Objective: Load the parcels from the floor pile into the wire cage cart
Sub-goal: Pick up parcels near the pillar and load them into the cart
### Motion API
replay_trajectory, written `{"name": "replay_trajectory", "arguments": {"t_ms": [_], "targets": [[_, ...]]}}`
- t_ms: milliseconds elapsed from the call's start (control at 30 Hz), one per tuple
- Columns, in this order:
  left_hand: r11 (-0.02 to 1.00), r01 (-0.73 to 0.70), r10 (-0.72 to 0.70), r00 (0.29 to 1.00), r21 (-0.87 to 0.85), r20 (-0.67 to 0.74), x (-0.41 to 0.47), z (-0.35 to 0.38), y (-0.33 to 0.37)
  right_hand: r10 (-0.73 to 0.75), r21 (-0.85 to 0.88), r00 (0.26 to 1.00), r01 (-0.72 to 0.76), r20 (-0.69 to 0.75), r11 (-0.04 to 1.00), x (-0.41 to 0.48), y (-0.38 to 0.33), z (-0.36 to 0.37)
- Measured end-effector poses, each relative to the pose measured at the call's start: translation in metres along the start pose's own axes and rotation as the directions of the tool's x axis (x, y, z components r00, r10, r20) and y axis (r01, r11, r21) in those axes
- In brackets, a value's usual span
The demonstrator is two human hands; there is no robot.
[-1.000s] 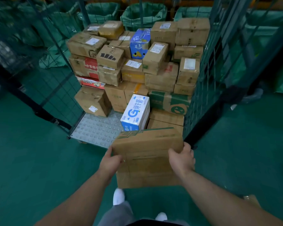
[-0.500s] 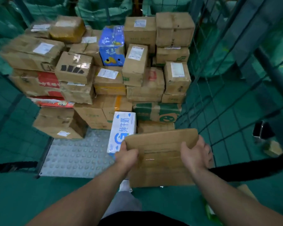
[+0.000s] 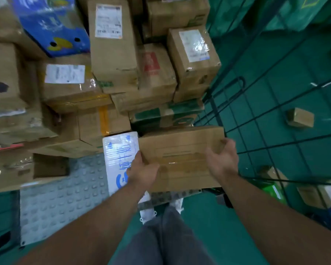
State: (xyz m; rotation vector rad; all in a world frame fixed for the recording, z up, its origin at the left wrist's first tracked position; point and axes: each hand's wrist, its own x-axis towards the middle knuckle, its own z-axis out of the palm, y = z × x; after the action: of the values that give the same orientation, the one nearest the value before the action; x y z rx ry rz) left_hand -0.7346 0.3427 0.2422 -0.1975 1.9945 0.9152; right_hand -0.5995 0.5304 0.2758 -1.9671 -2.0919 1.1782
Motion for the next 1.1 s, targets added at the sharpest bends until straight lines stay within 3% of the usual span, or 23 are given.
{"name": "replay_trajectory", "arguments": {"t_ms": [200,367,433,467,500,533,600,667,833,1100], "targets": [[0.993,0.005,0.000,0.999,-0.117,0.043,0.051,0.012,0.006,0.017,-0.125,1.000,-0.015,0.018,0.992,0.063,-0.008,0.034],[0.996,-0.007,0.008,1.000,-0.091,0.019,0.063,0.001,0.022,-0.104,0.006,0.988,0.104,0.111,0.995,0.090,-0.022,0.044],[0.993,-0.042,0.043,0.999,0.114,-0.012,0.069,0.000,0.019,-0.172,-0.079,0.951,0.198,0.259,0.977,0.105,-0.020,0.049],[0.942,-0.027,0.044,0.998,0.334,-0.043,0.073,0.001,0.017,-0.163,-0.173,0.927,0.231,0.336,0.957,0.111,-0.017,0.053],[0.866,0.035,0.012,0.996,0.499,-0.092,0.075,0.002,0.014,-0.126,-0.260,0.913,0.239,0.389,0.935,0.116,-0.012,0.059],[0.815,0.164,-0.082,0.982,0.556,-0.171,0.078,0.003,0.010,-0.071,-0.323,0.908,0.219,0.413,0.920,0.118,-0.006,0.066],[0.785,0.404,-0.278,0.907,0.470,-0.315,0.086,-0.001,-0.002,-0.001,-0.412,0.907,0.192,0.420,0.891,0.117,0.005,0.079],[0.779,0.496,-0.378,0.860,0.384,-0.344,0.096,-0.008,-0.013,-0.007,-0.515,0.904,0.251,0.428,0.820,0.114,0.011,0.089],[0.790,0.497,-0.376,0.855,0.358,-0.357,0.114,-0.007,-0.027,0.039,-0.615,0.867,0.321,0.497,0.720,0.117,0.016,0.098],[0.736,0.495,-0.315,0.854,0.462,-0.413,0.122,0.007,-0.028,0.027,-0.605,0.869,0.321,0.494,0.728,0.127,0.014,0.105]]}}
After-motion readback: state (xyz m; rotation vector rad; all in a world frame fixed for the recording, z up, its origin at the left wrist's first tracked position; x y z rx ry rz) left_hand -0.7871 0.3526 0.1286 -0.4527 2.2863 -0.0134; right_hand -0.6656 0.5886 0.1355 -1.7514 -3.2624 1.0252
